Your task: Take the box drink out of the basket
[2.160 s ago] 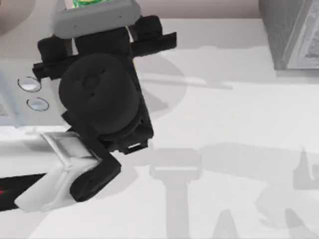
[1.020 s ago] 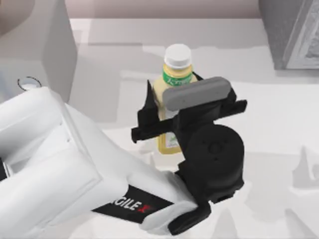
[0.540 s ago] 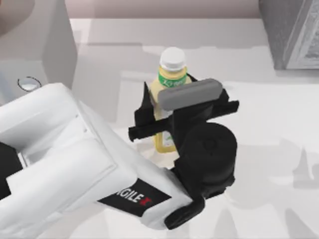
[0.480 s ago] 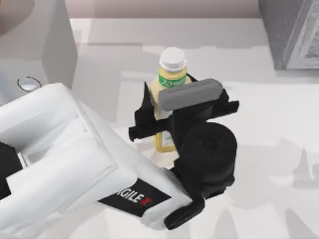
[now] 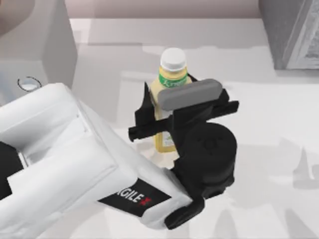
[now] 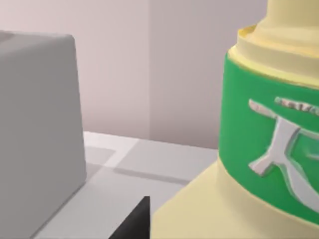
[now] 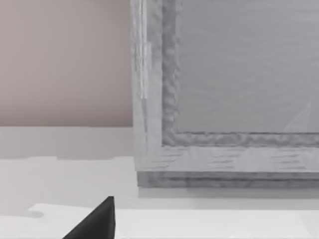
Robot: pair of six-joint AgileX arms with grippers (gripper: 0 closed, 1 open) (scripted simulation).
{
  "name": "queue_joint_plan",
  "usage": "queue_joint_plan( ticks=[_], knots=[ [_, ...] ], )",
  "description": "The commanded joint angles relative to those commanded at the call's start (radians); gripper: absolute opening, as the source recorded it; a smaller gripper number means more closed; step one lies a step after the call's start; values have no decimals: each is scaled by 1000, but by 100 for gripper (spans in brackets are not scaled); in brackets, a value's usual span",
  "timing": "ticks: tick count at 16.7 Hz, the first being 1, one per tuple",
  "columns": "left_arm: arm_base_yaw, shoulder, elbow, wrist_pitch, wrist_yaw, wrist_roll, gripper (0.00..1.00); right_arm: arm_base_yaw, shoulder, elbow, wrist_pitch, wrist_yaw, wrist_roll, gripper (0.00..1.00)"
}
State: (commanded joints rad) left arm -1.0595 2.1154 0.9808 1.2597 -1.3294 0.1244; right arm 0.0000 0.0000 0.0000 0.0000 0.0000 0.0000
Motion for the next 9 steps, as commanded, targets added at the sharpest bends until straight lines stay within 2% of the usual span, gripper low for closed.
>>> queue_joint_plan(
  ticks=[3,9],
  knots=[
    [0,0,0,0,0,0,98,0,0,0,0,0,0,100],
    [0,0,0,0,0,0,100,0,0,0,0,0,0,100]
  ],
)
